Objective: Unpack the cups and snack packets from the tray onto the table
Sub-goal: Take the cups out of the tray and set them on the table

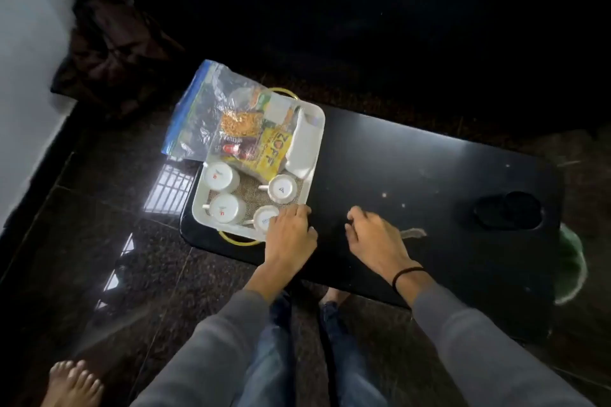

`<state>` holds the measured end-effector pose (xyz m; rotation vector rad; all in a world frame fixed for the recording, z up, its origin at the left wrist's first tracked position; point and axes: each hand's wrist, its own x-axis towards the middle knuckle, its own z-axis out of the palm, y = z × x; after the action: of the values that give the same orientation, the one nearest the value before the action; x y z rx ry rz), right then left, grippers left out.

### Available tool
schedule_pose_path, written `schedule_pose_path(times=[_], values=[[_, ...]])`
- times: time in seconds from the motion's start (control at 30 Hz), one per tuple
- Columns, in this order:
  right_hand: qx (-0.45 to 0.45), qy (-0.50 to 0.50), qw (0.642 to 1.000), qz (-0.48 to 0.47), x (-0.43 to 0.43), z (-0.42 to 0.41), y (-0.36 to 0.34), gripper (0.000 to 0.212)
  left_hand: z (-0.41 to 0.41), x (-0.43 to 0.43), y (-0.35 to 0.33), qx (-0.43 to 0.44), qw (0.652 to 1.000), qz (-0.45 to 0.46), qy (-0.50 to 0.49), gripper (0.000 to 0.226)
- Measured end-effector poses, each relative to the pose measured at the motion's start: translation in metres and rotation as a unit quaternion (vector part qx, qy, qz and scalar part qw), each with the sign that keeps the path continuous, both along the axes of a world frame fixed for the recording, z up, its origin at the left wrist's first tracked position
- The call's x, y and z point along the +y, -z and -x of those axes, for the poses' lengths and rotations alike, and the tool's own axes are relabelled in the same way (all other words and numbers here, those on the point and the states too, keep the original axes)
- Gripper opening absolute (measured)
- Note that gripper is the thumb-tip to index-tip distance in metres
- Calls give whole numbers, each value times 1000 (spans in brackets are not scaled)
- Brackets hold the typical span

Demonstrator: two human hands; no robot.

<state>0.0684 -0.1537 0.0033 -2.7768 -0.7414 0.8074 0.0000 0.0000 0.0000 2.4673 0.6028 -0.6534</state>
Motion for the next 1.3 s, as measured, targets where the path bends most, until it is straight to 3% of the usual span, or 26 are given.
schedule_pose_path(times=[0.27, 0.47, 0.67, 0.8, 0.87, 0.97, 1.1, 1.17, 1.3], values=[[50, 44, 997, -47, 48, -3, 40, 35, -16, 43, 52, -52, 989, -140, 5, 55], [65, 79, 992, -75, 68, -3, 65, 35, -34, 60, 83, -34, 985, -159, 53, 79], [76, 139, 980, -116, 63, 3, 79, 32, -36, 69, 97, -41, 977, -187, 93, 68], [86, 186, 965, -161, 56, 5, 80, 32, -31, 72, 87, -84, 973, -182, 119, 76], [110, 232, 941, -222, 52, 4, 76, 43, -30, 71, 76, -124, 978, -137, 98, 74], [190, 306, 863, -355, 46, 3, 66, 58, -30, 63, 59, -179, 984, 19, 19, 75], [291, 333, 777, -447, 25, -2, 53, 41, -35, 46, 49, -87, 970, 218, -63, 73], [309, 338, 764, -455, 7, -3, 50, 34, -38, 30, 52, -29, 949, 302, -82, 65], [337, 355, 776, -399, -29, 2, 55, 34, -35, -3, 68, 41, 903, 405, -140, 64]])
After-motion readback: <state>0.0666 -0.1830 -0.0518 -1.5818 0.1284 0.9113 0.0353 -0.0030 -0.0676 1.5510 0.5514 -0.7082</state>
